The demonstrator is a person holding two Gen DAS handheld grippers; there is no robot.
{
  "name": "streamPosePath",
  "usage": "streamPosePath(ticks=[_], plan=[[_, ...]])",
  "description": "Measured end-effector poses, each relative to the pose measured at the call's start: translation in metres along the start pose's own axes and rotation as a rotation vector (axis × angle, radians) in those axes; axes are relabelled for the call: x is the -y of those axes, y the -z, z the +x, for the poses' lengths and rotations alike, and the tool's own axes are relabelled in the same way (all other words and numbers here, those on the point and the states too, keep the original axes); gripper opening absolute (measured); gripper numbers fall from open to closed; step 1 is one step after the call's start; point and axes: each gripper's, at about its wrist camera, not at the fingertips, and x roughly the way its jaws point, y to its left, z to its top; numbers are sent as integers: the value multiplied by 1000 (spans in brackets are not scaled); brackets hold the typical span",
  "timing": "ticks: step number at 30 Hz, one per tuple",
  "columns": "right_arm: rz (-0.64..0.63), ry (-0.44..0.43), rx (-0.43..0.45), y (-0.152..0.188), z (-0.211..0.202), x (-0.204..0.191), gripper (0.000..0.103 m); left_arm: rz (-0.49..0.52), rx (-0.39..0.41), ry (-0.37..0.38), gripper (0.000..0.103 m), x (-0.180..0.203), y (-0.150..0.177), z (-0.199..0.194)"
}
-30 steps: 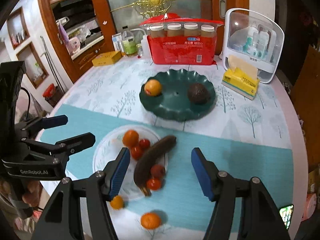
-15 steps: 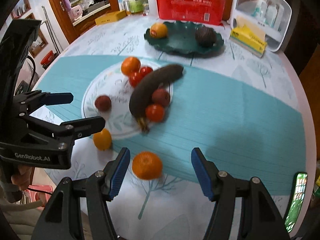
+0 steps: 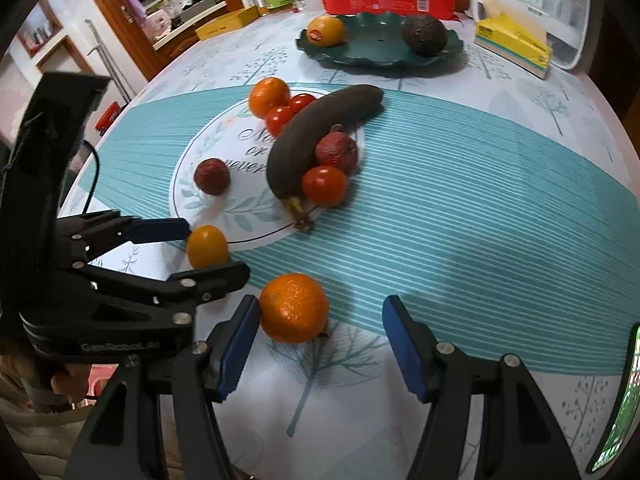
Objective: Organize fruits
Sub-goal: 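Grasp the small orange with the left tool while the right tool grasps the mandarin, then carry the small orange and mandarin over the green plate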
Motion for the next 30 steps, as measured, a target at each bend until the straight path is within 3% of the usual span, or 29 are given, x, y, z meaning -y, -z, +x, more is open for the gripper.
streamPosePath(ticks=[3,8,12,23,30], plan=[[-19,-10,2,-1,3,-3,64,-5,7,-9,61,-1,3,-2],[-60,-25,-46,0,16,-10,63,-3,11,6,33,-3,7,-6],[-88,-64,-42,-1,18,-16,38,-7,15,9,32,-5,9,-7],[-134,-41,14,-17,-1,-26,38,16,8,20,32,-5,-9,-23],[-91,-46,75,-41,-28,-20,37,67,42,-38,32,4,-38,-50]])
